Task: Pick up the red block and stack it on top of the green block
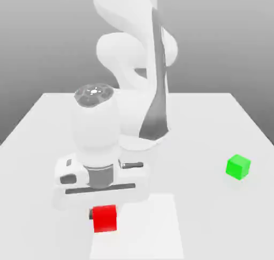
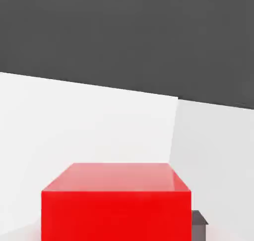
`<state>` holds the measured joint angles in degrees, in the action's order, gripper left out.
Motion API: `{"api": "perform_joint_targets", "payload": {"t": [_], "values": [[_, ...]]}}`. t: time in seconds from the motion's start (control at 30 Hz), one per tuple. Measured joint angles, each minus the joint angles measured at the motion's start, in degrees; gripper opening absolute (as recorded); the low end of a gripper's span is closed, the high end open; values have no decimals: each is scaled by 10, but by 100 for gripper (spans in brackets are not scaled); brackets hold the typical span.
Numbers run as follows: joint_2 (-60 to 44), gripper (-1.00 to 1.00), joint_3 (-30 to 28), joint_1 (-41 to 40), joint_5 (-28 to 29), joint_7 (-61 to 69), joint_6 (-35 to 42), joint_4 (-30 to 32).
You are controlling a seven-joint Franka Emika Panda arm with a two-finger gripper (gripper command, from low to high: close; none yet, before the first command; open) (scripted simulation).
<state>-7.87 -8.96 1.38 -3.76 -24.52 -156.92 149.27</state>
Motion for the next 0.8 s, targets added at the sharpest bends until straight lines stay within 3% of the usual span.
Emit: {"api": "perform_joint_targets", "payload": {"t": [0.1,0.3,0.5,0.6,0.8], "values": [[30,-100,51,56,-4,6,11,21],[95,-100,142,264,-24,27,26,69],[159,-100,230,385,-24,35,39,116],[157,-100,260,399,12,11,33,125],[106,-100,267,372,119,-65,5,121]]}}
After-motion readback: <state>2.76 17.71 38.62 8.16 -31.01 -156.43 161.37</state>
